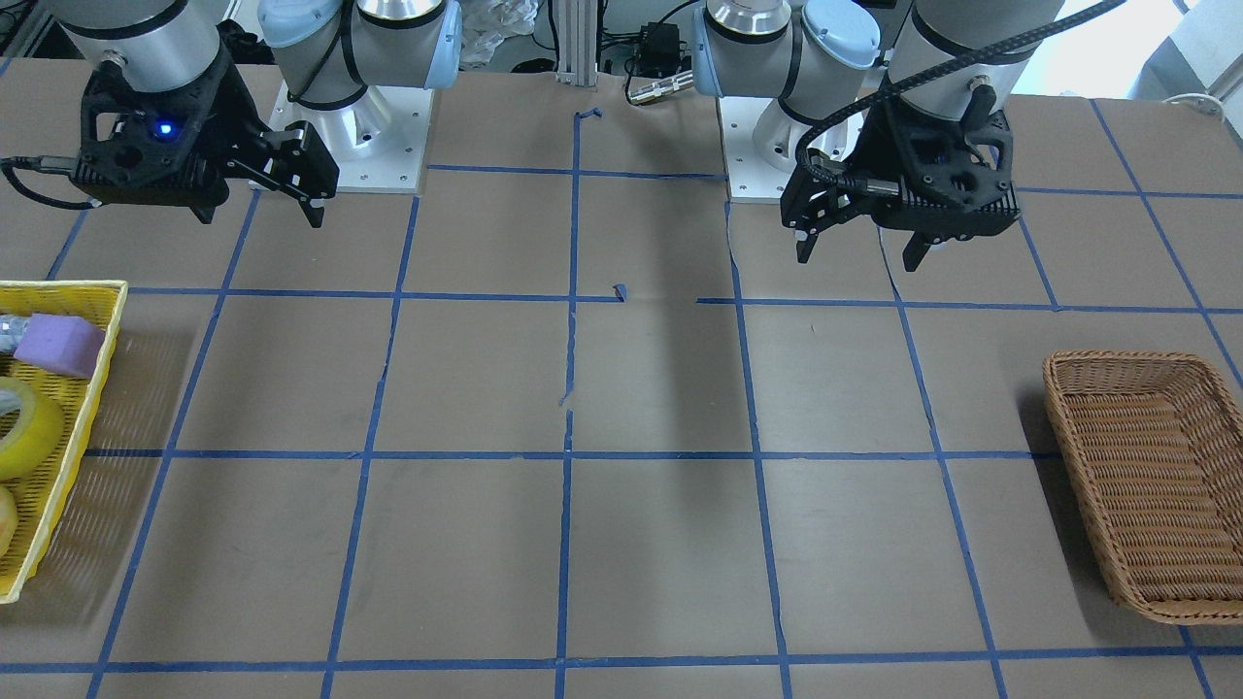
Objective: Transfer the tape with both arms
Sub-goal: 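Move the right gripper over the yellow basket and lower onto the tape roll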
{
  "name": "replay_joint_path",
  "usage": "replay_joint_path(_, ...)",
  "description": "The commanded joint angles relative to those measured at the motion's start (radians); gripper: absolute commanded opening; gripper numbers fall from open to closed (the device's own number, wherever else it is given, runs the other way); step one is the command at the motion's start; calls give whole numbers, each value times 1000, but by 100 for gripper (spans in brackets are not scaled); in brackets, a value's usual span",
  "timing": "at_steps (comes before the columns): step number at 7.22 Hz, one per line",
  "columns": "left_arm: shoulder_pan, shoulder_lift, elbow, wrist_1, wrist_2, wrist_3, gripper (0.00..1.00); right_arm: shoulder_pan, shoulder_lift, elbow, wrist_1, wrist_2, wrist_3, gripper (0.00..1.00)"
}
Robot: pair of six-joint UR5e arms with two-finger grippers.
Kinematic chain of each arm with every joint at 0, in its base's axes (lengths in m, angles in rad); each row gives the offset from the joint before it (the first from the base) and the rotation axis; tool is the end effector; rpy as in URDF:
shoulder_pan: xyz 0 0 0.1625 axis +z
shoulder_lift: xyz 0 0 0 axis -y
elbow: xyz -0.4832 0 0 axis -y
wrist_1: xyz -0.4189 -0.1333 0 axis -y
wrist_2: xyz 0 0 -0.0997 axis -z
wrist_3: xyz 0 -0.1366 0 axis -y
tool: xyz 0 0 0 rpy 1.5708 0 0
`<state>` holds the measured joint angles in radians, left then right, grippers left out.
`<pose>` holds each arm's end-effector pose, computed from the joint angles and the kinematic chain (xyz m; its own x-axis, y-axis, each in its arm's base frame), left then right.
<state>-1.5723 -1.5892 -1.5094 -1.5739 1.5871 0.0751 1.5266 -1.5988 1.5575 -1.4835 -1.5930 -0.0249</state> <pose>-0.1319 -0.5323 0.5311 -0.9969 0.0758 -0.0192 0.0765 0.9963 -0.0385 0.1081 -0.5036 0.5218 -0.9996 0.0183 0.0210 0.0193 0.9987 0.0465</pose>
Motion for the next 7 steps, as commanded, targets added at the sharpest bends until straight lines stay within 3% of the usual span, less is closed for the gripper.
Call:
replay_joint_path(1, 0, 0, 0, 0, 1, 0, 100, -124, 28, 6, -82, 2, -9, 100)
replay_joint_path(3, 0, 0, 0, 0, 1, 0, 100, -309, 89, 7, -106, -5, -109, 100)
replay_joint_path(5, 0, 0, 0, 0, 1, -1, 100, -452, 222, 7, -332, -10, -296, 100)
replay_joint_path(7, 0, 0, 0, 0, 1, -1, 100, -567, 339, 9, -374, -19, -320, 100)
